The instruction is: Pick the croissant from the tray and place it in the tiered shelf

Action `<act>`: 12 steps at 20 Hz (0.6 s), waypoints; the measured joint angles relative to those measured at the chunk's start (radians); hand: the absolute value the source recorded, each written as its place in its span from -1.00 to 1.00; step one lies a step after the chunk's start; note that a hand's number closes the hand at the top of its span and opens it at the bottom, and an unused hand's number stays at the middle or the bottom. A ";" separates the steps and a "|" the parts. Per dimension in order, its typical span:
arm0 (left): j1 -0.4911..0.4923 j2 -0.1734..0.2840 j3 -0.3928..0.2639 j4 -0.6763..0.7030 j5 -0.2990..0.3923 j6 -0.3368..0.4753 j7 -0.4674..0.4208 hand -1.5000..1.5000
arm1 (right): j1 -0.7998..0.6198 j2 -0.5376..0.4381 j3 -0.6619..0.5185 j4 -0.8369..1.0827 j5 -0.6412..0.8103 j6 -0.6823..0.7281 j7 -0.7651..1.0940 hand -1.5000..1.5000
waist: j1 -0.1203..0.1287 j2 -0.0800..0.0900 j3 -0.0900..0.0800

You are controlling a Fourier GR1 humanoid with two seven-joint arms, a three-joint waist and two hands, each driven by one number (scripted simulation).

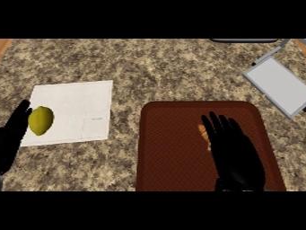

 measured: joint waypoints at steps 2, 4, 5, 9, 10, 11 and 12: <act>0.016 -0.004 0.004 -0.028 -0.002 -0.003 0.013 0.00 | -0.003 0.012 -0.001 0.005 0.008 0.032 -0.001 -1.00 | 0.000 -0.001 0.001; 0.017 -0.013 0.013 -0.019 -0.015 -0.005 0.007 0.00 | -0.023 0.015 -0.030 0.042 0.010 0.054 -0.020 -1.00 | -0.001 0.000 0.001; 0.011 -0.023 0.011 -0.019 -0.025 0.000 0.011 0.00 | -0.022 0.018 -0.036 0.048 0.017 0.061 -0.026 -1.00 | -0.002 0.000 0.002; 0.014 -0.033 0.031 -0.020 -0.042 -0.017 0.020 0.00 | -0.033 0.036 -0.063 0.105 0.043 0.083 -0.051 -1.00 | -0.002 0.000 0.002; 0.013 -0.039 0.032 -0.035 -0.046 -0.013 0.033 0.00 | -0.044 0.037 -0.079 0.134 0.049 0.083 -0.064 -1.00 | -0.002 0.000 0.002; 0.021 -0.044 0.037 -0.036 -0.050 -0.019 0.028 0.00 | -0.036 0.033 -0.085 0.146 0.061 0.075 -0.076 -1.00 | -0.002 0.000 0.002; 0.021 -0.043 0.051 -0.020 -0.050 -0.033 0.014 0.00 | -0.031 0.022 -0.098 0.155 0.066 0.071 -0.096 -1.00 | -0.002 0.000 0.002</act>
